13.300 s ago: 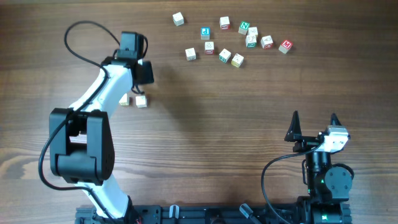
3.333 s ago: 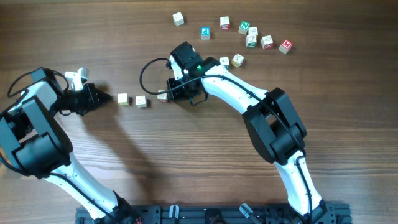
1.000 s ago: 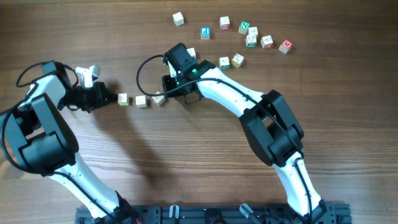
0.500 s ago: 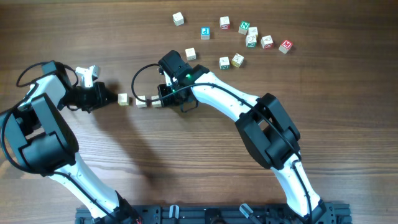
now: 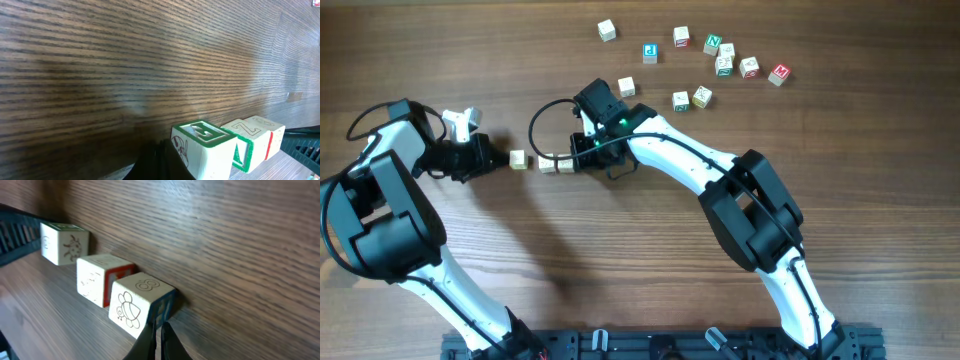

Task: Form a horizontal line

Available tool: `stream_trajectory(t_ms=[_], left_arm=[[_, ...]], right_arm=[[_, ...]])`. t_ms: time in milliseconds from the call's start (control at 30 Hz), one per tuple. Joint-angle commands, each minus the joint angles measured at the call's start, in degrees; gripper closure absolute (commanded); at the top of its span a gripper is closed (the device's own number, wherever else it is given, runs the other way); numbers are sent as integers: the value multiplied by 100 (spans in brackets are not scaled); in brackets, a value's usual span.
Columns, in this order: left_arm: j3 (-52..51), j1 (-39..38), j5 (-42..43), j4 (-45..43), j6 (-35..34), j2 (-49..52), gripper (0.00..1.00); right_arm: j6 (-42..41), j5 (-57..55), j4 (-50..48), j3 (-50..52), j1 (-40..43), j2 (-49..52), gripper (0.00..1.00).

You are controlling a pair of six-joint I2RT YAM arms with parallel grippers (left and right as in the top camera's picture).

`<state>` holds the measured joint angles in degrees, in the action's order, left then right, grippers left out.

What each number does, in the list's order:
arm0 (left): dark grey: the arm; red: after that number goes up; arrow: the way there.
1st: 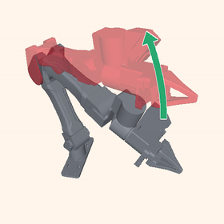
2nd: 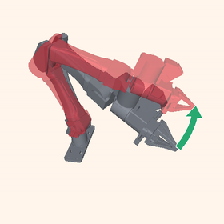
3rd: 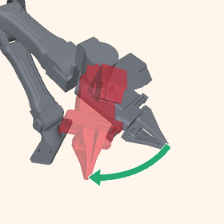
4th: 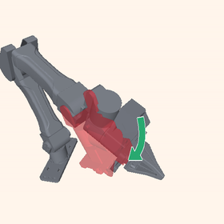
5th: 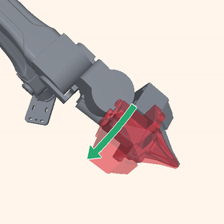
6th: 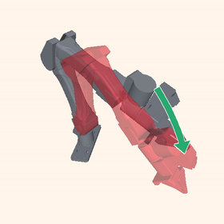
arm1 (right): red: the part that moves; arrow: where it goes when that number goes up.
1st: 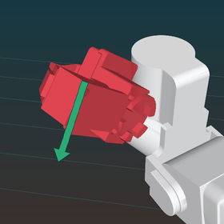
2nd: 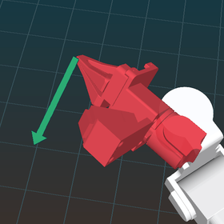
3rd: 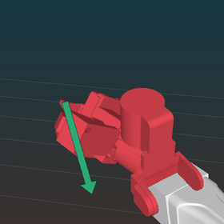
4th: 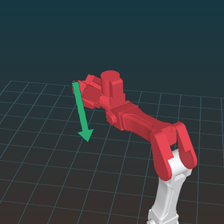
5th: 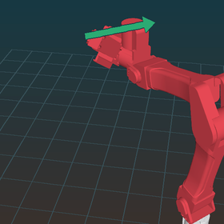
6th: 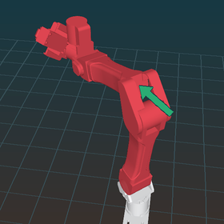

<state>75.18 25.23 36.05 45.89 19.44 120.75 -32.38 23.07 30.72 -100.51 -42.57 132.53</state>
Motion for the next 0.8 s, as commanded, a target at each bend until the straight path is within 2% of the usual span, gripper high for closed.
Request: stream_trajectory(t_ms=[0,233,400,567,767], left_arm=[[-131,37,-588,98,138,131,96],[-131,37,-588,138,138,131,96],[-131,37,-588,136,138,131,96],[-131,37,-588,133,138,131,96],[-131,37,-590,131,138,131,96]], right_arm=[[-87,144,-160,50,-2,-72,93],[-225,127,-284,52,-2,-63,93],[-258,-807,28,52,4,-63,96],[-323,-809,-11,70,-31,-61,96],[-831,-525,-234,240,-66,-39,96]])
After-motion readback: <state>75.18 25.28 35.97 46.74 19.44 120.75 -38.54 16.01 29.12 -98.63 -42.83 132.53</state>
